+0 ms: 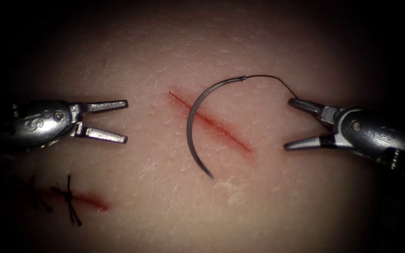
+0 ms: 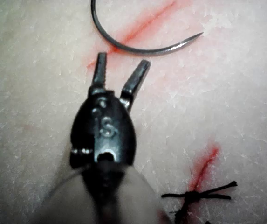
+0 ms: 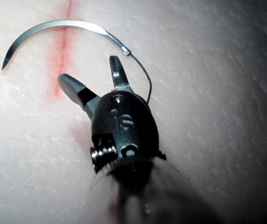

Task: Wound Closure

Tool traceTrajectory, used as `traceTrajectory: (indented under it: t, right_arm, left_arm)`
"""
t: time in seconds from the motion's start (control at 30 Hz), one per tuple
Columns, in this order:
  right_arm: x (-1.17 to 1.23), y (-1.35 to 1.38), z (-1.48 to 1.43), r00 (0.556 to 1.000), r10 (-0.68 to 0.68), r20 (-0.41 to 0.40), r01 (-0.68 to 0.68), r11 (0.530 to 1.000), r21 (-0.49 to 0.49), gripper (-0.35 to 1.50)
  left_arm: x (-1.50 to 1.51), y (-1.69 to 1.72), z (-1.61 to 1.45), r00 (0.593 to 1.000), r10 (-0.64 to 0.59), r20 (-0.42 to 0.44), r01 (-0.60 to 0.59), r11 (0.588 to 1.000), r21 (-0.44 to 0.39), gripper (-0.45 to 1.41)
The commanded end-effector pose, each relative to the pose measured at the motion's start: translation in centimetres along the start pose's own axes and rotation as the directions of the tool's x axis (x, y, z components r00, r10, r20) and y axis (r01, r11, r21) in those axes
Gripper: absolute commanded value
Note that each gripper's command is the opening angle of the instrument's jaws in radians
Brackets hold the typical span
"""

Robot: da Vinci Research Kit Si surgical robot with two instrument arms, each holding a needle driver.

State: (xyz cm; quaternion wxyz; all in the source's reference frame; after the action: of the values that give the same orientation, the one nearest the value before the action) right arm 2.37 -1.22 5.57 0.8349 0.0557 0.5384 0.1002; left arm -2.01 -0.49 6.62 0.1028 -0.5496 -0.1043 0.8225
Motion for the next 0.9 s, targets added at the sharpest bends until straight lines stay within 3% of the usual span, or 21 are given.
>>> traceTrajectory:
  t: [0.03,0.57,0.8,0.9]
  right_arm:
    - [-0.03,-0.04,0.09,1.0,0.001,-0.002,-0.001,1.0,0.002,1.0]
    - [-0.01,-0.07,0.12,1.0,-0.001,-0.001,0.001,1.0,0.003,1.0]
    - [-0.04,-0.11,0.11,1.0,-0.006,0.002,0.006,1.0,0.007,1.0]
    - [-0.07,-0.13,0.09,1.0,-0.01,0.004,0.01,1.0,0.011,1.0]
  left_arm:
    - [-0.07,0.03,0.08,1.0,-0.002,0.0,0.002,1.0,-0.002,0.49]
    - [-0.05,0.07,0.11,1.0,0.011,0.01,-0.011,1.0,-0.011,0.51]
    - [-0.02,0.12,0.31,0.995,0.045,0.09,-0.041,0.998,-0.044,0.51]
    - [0.01,0.14,0.43,0.986,0.062,0.154,-0.049,0.995,-0.089,0.61]
